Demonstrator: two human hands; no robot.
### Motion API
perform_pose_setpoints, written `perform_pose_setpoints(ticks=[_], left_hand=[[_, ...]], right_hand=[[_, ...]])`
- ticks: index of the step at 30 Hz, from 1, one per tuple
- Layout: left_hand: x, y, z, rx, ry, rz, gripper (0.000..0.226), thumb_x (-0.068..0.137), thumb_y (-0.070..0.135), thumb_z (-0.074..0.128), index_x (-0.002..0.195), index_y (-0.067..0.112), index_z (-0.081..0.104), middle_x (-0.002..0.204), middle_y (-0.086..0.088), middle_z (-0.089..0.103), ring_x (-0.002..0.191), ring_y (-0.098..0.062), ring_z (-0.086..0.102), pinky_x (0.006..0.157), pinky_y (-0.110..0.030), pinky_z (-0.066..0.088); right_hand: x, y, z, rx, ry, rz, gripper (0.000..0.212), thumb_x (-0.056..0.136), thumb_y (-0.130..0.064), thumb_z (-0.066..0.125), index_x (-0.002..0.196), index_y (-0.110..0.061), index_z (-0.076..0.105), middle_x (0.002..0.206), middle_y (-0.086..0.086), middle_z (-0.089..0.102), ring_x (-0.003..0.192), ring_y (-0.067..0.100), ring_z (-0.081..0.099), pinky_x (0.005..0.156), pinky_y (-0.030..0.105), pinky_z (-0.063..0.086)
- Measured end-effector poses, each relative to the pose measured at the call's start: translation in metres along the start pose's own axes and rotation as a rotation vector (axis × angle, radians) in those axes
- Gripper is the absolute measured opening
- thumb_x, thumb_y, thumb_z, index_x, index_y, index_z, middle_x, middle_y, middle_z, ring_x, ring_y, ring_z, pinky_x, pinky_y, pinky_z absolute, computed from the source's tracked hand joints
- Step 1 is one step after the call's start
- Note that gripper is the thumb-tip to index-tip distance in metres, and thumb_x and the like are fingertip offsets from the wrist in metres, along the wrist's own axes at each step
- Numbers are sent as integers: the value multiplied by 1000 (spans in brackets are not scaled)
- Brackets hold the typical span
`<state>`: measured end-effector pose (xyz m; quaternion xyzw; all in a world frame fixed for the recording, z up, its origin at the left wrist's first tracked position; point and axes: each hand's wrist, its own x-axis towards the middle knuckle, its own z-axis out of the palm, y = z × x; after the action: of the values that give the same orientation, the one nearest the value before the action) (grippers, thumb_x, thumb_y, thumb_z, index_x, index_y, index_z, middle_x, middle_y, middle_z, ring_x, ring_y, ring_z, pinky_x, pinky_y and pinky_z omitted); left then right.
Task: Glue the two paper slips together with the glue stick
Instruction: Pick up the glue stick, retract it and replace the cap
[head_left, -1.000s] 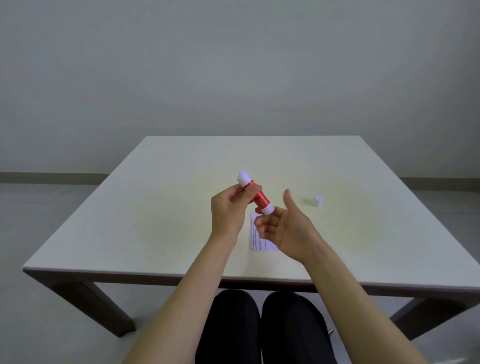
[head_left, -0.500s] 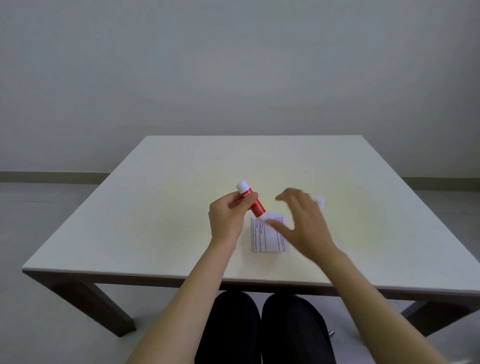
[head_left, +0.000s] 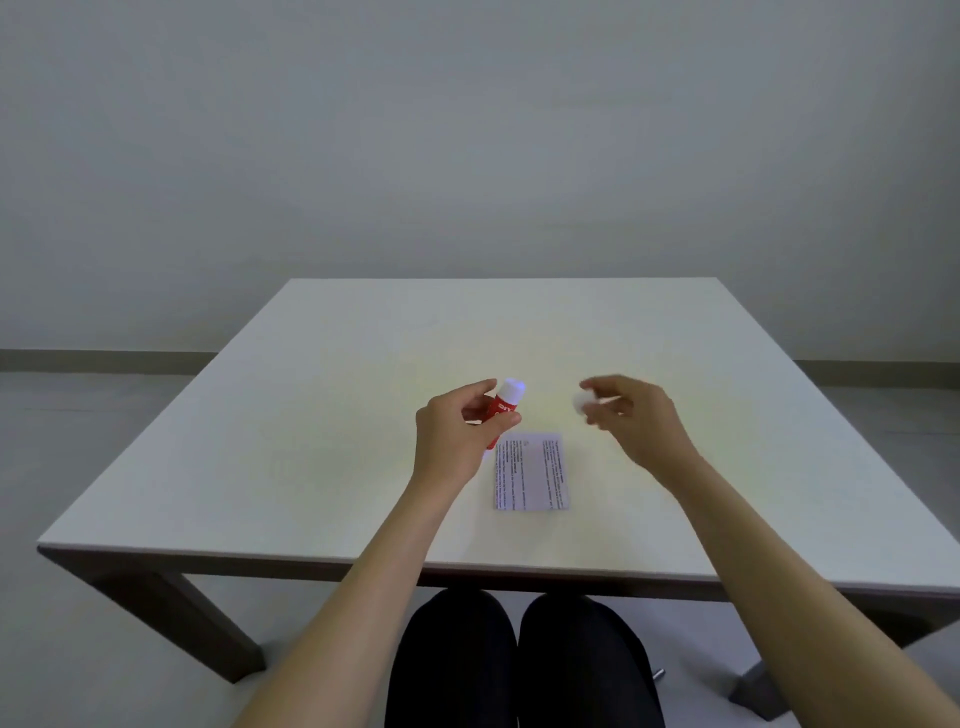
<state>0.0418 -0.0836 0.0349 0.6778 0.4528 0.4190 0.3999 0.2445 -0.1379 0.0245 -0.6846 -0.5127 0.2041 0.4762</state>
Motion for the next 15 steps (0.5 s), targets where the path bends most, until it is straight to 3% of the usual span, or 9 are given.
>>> perform_pose_setpoints(ticks=[1,3,7,11,15], left_hand=[[0,1,0,5,0,4,35,73,19,79,107,16,71,81,7,70,75,1,66,70,-17,51],[0,3,0,21,0,24,25,72,19,80,96,18,74,75,13,70,67,7,66,64,-9,49],[-2,9,-1,3,-4,70,15,73,19,79,77,31,71,67,8,71,65,-7,67,61,-8,50],[-3,13,-2,25,0,108,17,73,18,79,89,17,76,70,9,71,65,-2,68,62,-7,50],[-3,13,-3,62,-30,132,22,74,18,78,96,14,75,70,9,69,61,1,65,61,-11,50]], right_hand=[[-2,-14,1,193,-34,-5,23,84,-5,66,106,-12,67,88,1,71,70,11,69,69,21,53],[-4,-36,4,359,-72,-42,24,82,-4,68,101,-18,66,90,0,72,76,15,72,71,22,57],[-5,-58,3,301,-79,-115,21,82,-7,70,97,-20,66,91,3,74,82,23,72,79,29,58],[-7,-62,4,203,-116,-154,23,82,-4,68,99,-19,67,89,3,74,77,14,72,80,28,57],[-6,-63,3,120,-122,-191,24,82,-5,69,101,-20,69,85,-2,75,75,4,71,80,23,56]])
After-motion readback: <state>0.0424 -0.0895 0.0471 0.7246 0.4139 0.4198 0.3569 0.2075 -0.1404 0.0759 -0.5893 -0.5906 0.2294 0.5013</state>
